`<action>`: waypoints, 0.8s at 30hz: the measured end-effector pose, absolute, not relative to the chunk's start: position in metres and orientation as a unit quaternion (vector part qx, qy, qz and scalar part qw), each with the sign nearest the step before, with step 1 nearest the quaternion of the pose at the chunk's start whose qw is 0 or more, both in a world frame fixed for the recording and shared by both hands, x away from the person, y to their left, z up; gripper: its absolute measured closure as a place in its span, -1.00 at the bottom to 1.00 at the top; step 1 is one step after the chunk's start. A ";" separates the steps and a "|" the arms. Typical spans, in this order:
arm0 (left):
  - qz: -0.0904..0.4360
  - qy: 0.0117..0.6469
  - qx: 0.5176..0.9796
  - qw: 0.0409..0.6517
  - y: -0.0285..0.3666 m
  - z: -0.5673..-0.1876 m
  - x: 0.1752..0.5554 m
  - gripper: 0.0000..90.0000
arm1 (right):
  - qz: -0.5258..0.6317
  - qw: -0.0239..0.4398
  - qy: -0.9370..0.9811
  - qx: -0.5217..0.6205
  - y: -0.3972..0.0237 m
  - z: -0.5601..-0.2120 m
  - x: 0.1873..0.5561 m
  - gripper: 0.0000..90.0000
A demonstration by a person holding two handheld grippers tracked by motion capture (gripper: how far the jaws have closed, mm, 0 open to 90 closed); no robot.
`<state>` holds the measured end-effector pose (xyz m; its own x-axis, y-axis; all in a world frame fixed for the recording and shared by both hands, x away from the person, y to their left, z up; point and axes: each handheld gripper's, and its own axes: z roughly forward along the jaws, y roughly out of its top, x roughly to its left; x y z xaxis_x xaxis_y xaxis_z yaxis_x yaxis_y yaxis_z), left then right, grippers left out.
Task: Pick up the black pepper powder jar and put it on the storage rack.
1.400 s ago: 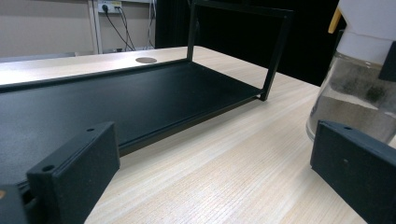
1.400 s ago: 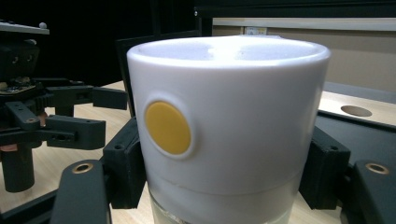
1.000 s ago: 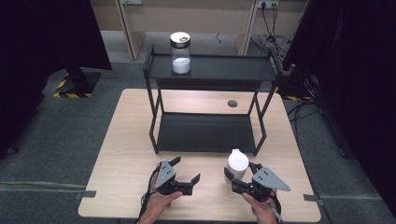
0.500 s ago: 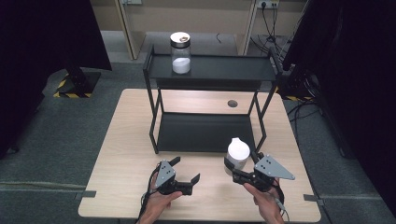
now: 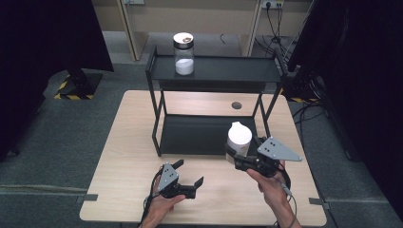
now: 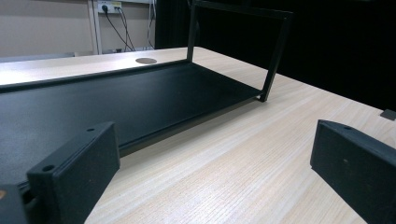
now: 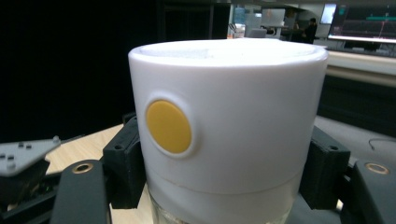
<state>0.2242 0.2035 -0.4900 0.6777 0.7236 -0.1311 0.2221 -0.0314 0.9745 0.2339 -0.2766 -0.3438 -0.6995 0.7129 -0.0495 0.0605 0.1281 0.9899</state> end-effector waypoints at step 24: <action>0.209 0.344 0.685 0.607 0.204 -0.489 0.223 -0.98 | 0.603 0.262 0.706 0.263 -0.264 -0.281 0.265 -0.32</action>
<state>0.2234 0.2042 -0.4891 0.6762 0.7247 -0.1322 0.2183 -0.0258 0.9755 0.2655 -0.2643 -0.2809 -0.7246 0.6872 -0.0519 0.0566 0.1344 0.9893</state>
